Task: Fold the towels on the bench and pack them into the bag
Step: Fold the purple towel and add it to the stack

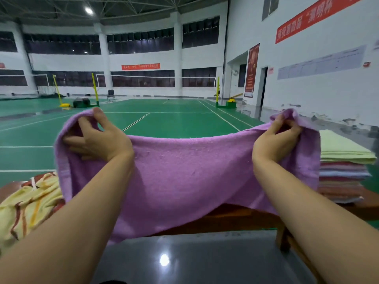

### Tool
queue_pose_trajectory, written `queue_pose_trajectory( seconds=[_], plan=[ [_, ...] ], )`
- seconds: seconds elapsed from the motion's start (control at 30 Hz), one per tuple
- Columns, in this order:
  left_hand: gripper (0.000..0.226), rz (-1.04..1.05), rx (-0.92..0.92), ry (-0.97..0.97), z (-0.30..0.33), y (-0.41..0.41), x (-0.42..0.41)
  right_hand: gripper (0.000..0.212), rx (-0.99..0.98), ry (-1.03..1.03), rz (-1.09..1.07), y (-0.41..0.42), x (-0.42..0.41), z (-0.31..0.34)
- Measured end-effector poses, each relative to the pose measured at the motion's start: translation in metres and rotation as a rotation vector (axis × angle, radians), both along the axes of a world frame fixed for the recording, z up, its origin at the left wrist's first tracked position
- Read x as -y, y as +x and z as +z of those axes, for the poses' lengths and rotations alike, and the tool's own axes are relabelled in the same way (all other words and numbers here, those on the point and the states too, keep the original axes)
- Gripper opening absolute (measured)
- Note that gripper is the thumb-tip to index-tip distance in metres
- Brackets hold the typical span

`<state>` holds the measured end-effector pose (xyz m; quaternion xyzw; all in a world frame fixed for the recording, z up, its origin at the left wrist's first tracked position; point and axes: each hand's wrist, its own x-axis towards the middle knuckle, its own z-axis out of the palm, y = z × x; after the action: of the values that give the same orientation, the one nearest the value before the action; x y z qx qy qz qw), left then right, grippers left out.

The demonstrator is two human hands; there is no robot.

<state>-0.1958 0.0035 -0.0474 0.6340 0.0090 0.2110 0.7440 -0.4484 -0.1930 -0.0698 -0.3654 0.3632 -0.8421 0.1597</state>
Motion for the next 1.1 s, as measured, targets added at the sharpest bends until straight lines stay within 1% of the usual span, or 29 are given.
queue_pose_trajectory(
  seconds=[0.07,0.13,0.2,0.23,0.27,0.3,0.37,0.4,0.43,0.47,0.5,0.53,0.57,0.63,0.7,0.73,0.77,0.87,0.93,0.97,1.03,1.1],
  plan=[
    [0.047,-0.039,-0.009,0.064,-0.023,0.014,0.018,0.041,-0.104,0.115,-0.017,0.001,0.020,-0.021],
    [0.044,-0.072,0.023,0.097,-0.045,0.034,0.035,0.039,-0.239,0.250,0.022,0.001,0.040,-0.043],
    [0.044,-0.147,0.114,0.145,-0.066,0.059,0.051,0.038,-0.436,0.396,0.086,0.002,0.064,-0.066],
    [0.044,-0.228,0.159,0.198,-0.076,0.072,0.058,0.041,-0.563,0.489,0.137,0.003,0.076,-0.077],
    [0.043,-0.319,0.194,0.289,-0.087,0.084,0.065,0.045,-0.707,0.577,0.205,0.005,0.089,-0.088],
    [0.043,-0.400,0.217,0.421,-0.098,0.091,0.070,0.047,-0.860,0.642,0.287,0.006,0.100,-0.101],
    [0.047,-0.538,0.197,0.753,-0.126,0.102,0.077,0.043,-1.161,0.707,0.431,0.004,0.115,-0.131],
    [0.052,-0.588,0.173,0.913,-0.140,0.106,0.078,0.044,-1.292,0.719,0.461,0.003,0.119,-0.145],
    [0.057,-0.612,0.180,1.074,-0.153,0.108,0.078,0.048,-1.405,0.720,0.452,0.001,0.123,-0.158],
    [0.060,-0.605,0.226,1.221,-0.164,0.109,0.078,0.053,-1.501,0.716,0.418,-0.001,0.125,-0.167],
    [0.061,-0.579,0.293,1.335,-0.171,0.110,0.078,0.056,-1.556,0.703,0.383,-0.001,0.126,-0.172],
    [0.059,-0.535,0.367,1.382,-0.175,0.110,0.078,0.056,-1.581,0.690,0.368,0.000,0.125,-0.172],
    [0.054,-0.487,0.446,1.371,-0.175,0.108,0.078,0.053,-1.587,0.672,0.367,0.001,0.124,-0.171],
    [0.039,-0.397,0.632,1.256,-0.174,0.095,0.080,0.048,-1.571,0.633,0.369,0.001,0.118,-0.167],
    [0.033,-0.375,0.802,1.110,-0.172,0.072,0.084,0.045,-1.526,0.550,0.306,0.000,0.112,-0.166],
    [0.030,-0.438,0.848,1.047,-0.169,0.055,0.086,0.047,-1.499,0.509,0.257,-0.001,0.109,-0.164],
    [0.025,-0.545,0.863,1.000,-0.164,0.033,0.088,0.049,-1.481,0.496,0.219,-0.002,0.105,-0.164],
    [0.016,-0.942,0.908,0.904,-0.153,-0.039,0.092,0.053,-1.542,0.497,0.217,-0.005,0.092,-0.164],
    [0.013,-1.189,0.941,0.919,-0.155,-0.089,0.097,0.052,-1.557,0.494,0.269,-0.011,0.084,-0.161],
    [0.014,-1.277,0.947,0.946,-0.158,-0.110,0.100,0.051,-1.550,0.490,0.292,-0.015,0.081,-0.159],
    [0.020,-1.354,0.974,0.995,-0.168,-0.136,0.108,0.056,-1.496,0.465,0.309,-0.024,0.078,-0.153],
    [0.024,-1.360,0.991,0.999,-0.179,-0.147,0.117,0.064,-1.376,0.445,0.321,-0.037,0.075,-0.151]
  ],
)
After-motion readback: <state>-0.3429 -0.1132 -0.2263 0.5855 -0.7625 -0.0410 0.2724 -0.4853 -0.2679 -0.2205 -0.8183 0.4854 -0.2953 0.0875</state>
